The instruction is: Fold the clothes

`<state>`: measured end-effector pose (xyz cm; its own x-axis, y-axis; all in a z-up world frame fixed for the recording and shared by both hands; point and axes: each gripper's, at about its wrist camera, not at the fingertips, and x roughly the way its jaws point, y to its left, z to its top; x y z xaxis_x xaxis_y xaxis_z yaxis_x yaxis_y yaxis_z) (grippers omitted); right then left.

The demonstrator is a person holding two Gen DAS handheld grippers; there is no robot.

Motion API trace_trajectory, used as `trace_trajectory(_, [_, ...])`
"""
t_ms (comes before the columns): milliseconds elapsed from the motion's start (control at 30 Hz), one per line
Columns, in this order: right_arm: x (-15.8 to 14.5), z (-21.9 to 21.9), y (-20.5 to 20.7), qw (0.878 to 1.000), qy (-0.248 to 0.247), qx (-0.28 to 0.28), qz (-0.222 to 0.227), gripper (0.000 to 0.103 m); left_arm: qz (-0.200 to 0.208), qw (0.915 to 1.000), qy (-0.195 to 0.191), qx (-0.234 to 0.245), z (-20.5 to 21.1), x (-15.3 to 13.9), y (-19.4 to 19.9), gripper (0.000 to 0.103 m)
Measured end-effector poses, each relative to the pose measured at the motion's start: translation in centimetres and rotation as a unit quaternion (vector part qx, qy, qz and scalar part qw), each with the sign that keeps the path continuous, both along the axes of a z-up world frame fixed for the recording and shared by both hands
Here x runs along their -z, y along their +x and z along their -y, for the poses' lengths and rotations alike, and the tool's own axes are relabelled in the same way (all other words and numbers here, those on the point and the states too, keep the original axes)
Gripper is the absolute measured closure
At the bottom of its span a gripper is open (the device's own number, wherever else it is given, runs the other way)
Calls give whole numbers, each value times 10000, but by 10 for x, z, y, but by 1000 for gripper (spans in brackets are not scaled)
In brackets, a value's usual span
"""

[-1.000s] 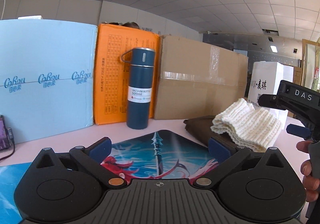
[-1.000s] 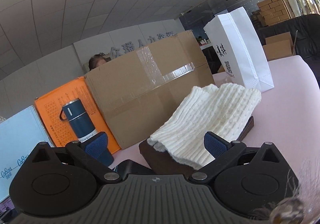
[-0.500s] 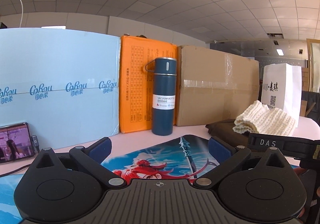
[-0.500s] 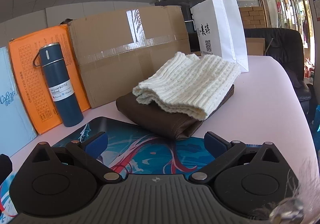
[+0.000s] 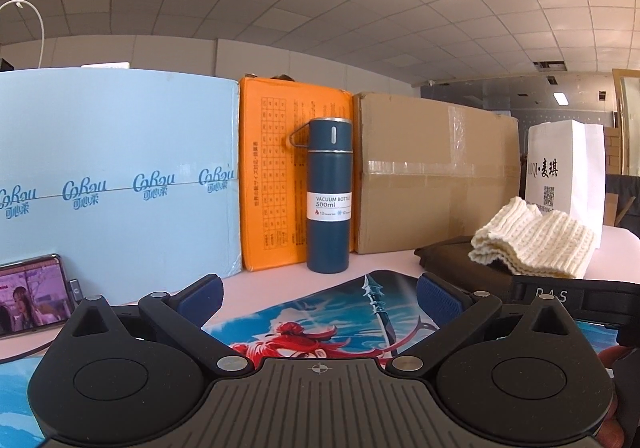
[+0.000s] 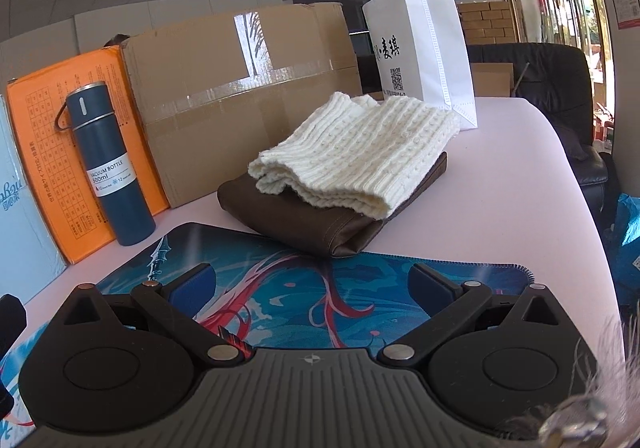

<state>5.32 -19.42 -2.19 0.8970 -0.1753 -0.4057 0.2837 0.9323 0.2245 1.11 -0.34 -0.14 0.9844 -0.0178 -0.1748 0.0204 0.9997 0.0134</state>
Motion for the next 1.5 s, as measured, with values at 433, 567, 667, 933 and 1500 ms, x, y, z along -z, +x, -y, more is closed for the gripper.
trace_trajectory(433, [6, 11, -5, 9990, 362, -66, -234, 0, -75, 10000, 26, -11, 1, 1, 0, 0])
trace_trajectory(567, [6, 4, 3, 9979, 275, -430, -388, 0, -63, 9999, 106, -43, 3, 1, -1, 0])
trace_trajectory(667, [7, 4, 5, 9973, 311, -513, -422, 0, -61, 9998, 159, -56, 5, 1, -2, 0])
trace_trajectory(933, [8, 4, 7, 9964, 362, -582, -491, 0, -68, 9998, 172, -52, 5, 1, 0, 0])
trace_trajectory(1500, [8, 4, 7, 9960, 391, -609, -520, 0, -91, 9998, 175, -79, 5, 2, 1, 0])
